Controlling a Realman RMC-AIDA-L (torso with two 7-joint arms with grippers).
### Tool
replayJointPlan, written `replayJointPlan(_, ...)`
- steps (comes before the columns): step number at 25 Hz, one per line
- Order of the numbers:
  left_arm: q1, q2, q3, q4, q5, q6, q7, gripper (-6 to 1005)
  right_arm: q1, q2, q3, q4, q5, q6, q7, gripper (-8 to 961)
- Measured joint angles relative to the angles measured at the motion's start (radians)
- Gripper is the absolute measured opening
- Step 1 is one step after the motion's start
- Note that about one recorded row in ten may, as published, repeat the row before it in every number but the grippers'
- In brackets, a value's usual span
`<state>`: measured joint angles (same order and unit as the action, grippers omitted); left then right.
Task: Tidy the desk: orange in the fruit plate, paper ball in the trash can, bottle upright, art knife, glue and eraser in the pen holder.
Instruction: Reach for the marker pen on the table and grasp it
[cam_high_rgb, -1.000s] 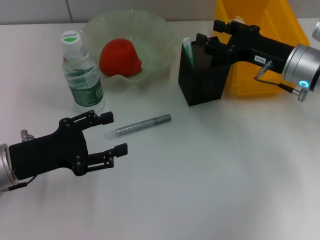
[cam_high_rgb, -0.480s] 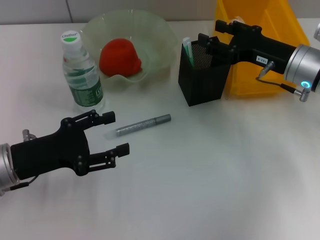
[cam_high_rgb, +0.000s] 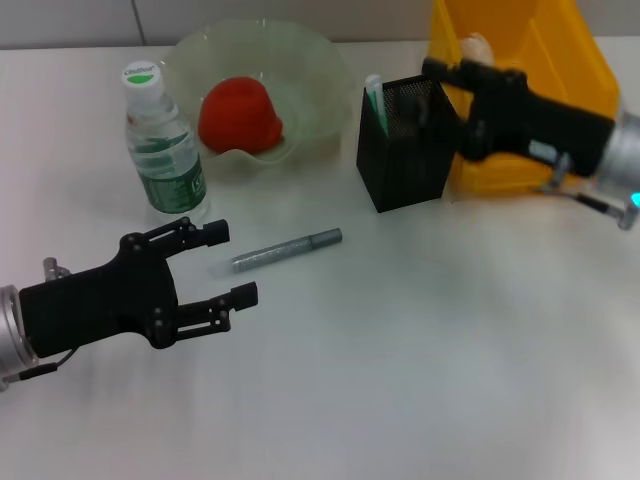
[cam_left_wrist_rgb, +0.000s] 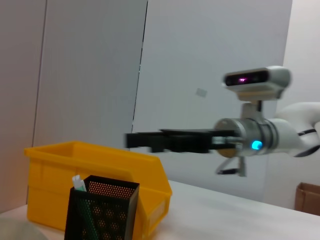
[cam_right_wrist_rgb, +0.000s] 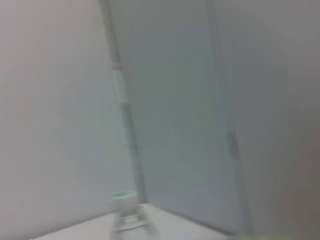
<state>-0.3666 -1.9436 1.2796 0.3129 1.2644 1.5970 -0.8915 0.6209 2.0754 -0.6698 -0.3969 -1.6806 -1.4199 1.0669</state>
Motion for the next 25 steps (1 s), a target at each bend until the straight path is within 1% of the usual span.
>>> replayJointPlan(4, 0.000, -0.002, -0.005, 0.000, 0.003, 0.001, -0.001, 819, -0.070, 0.000, -0.066, -0.067, -0.004, -0.140, 0.007, 656)
replayJointPlan(7, -0.001, -0.002, -0.005, 0.000, 0.004, 0.004, -0.003, 819, -0.116, 0.003, -0.091, -0.107, -0.004, -0.209, -0.016, 656)
replayJointPlan(10, -0.002, -0.001, -0.005, 0.000, 0.004, 0.004, -0.005, 819, -0.139, 0.005, -0.088, -0.117, -0.004, -0.218, -0.029, 656)
replayJointPlan(19, -0.010, -0.001, -0.005, 0.000, 0.004, 0.005, -0.006, 818, -0.140, 0.003, -0.096, -0.118, -0.009, -0.216, -0.033, 655)
replayJointPlan(23, -0.012, -0.001, -0.005, 0.008, 0.005, 0.002, -0.022, 819, -0.151, 0.000, -0.089, -0.127, -0.055, -0.216, -0.034, 655)
replayJointPlan(25, -0.012, -0.001, -0.005, 0.012, 0.005, 0.002, -0.030, 819, -0.182, 0.002, -0.085, -0.150, -0.121, -0.200, -0.052, 655)
